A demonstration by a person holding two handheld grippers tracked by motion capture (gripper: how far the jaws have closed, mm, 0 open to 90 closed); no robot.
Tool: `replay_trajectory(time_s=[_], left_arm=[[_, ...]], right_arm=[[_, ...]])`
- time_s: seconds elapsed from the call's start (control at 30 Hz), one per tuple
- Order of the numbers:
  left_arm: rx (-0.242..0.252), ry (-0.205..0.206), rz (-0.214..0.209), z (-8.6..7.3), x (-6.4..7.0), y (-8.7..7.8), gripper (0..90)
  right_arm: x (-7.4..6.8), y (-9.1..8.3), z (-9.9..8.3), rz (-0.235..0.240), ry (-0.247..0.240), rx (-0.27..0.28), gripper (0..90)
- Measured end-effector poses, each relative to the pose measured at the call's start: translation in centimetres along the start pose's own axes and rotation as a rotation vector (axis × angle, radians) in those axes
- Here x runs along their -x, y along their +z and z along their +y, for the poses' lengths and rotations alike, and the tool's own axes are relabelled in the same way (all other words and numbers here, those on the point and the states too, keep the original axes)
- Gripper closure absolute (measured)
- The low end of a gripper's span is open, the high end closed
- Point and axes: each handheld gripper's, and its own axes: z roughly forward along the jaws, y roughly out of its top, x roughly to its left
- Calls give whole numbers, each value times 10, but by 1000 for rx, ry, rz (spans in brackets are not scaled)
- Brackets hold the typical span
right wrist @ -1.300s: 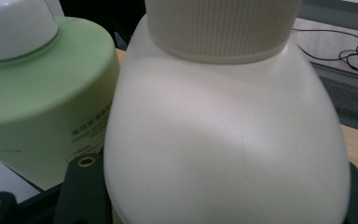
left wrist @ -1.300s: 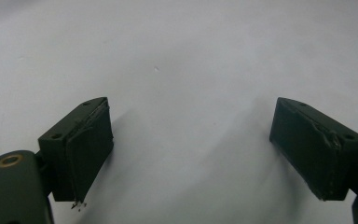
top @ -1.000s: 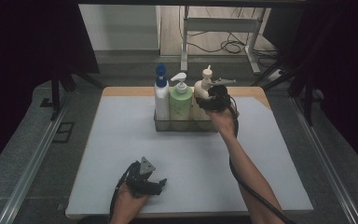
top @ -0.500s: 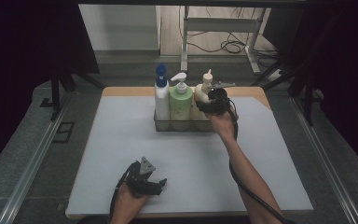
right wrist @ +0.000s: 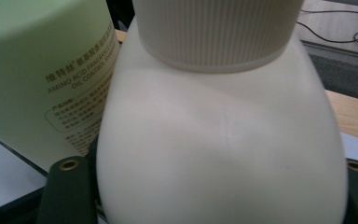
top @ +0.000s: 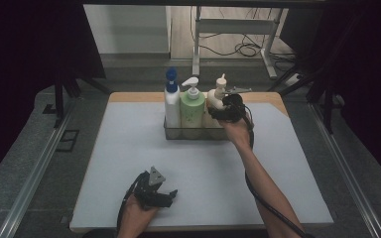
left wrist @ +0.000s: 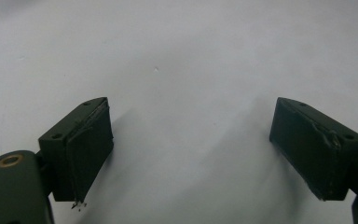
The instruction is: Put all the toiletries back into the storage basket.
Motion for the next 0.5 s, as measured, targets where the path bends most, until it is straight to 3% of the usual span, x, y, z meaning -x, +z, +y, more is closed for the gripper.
replay_trajectory(time_s=[0.5], left_arm=[[2,1,0,0,0,0,132]], right_arm=[[6,-19,-13,26,-63,-14,218]])
